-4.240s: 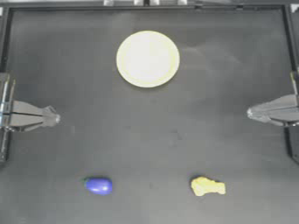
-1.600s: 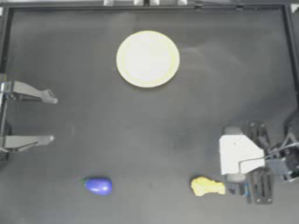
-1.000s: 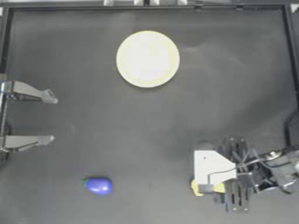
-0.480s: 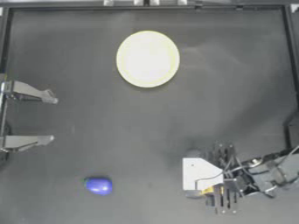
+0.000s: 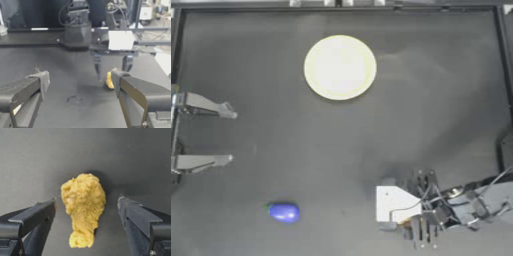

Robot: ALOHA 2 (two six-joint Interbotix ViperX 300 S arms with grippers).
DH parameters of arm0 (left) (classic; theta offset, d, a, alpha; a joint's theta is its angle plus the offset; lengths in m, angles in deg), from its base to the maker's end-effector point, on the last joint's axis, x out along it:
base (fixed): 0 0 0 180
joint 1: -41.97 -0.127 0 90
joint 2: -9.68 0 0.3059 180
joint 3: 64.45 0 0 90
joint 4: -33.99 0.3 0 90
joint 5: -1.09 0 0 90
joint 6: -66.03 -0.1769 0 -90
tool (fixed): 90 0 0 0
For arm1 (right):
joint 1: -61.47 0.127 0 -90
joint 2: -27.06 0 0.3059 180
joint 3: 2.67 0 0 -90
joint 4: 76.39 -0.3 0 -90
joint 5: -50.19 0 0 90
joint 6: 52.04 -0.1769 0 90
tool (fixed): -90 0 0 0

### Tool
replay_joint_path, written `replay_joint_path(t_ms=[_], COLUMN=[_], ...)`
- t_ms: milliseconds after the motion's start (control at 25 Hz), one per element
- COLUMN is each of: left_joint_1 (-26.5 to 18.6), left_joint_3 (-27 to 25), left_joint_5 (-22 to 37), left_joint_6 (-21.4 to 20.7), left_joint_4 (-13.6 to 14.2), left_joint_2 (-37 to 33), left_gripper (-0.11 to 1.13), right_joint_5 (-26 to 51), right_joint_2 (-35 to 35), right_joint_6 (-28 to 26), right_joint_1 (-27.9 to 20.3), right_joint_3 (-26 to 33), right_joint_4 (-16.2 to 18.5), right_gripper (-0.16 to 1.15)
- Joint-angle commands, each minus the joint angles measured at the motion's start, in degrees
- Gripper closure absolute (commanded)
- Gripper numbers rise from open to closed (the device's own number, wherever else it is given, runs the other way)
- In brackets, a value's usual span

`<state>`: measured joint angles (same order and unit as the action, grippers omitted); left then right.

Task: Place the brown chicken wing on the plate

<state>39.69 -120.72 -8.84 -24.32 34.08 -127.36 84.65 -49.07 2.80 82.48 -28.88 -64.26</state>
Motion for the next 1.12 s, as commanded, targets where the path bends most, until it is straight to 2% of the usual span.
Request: replay_joint_path(t_ms=[40, 200, 280, 360, 480, 560, 840, 960, 1120], left_joint_1=[-0.1, -0.1, 0.0, 0.0, 0.0, -0.1, -0.1, -0.1, 0.0], left_joint_3=[1.2, 1.3, 1.3, 1.3, 1.2, 1.1, 1.1, 1.1, 1.3], left_joint_5=[-0.3, -0.3, -0.3, -0.3, -0.3, -0.3, -0.3, -0.2, 0.4], left_joint_6=[0.1, 0.1, 0.1, 0.1, 0.1, 0.1, 0.3, 0.3, 0.2], left_joint_4=[-0.1, -0.2, -0.2, -0.2, -0.2, -0.2, -0.2, -0.2, -0.2], left_joint_2=[1.4, 1.4, 1.4, 1.4, 1.4, 1.4, 1.5, 1.5, 1.6], left_gripper=[0.00, 0.00, 0.00, 0.00, 0.00, 0.00, 0.00, 0.00, 0.00], right_joint_5=[-1.1, -1.4, -1.1, -0.9, -0.2, 0.3, 3.6, 4.8, 5.0], right_joint_2=[-0.1, 0.4, 0.5, 0.5, 0.6, 0.6, -1.1, -4.5, -9.7], right_joint_6=[-0.1, 0.0, -0.1, 0.0, 0.5, 0.4, 0.9, 0.4, -0.1], right_joint_1=[0.2, 0.2, 0.3, 0.3, 0.3, 0.3, 0.3, 0.3, -1.4], right_joint_3=[1.2, 1.2, 1.4, 1.8, 1.8, 1.7, 3.2, 3.8, 3.5], right_joint_4=[0.1, 0.3, 0.3, 0.3, 0.4, 0.3, 1.2, 4.6, 9.6], right_gripper=[-0.03, -0.01, 0.06, 0.21, 0.53, 0.64, 0.74, 0.80, 0.82])
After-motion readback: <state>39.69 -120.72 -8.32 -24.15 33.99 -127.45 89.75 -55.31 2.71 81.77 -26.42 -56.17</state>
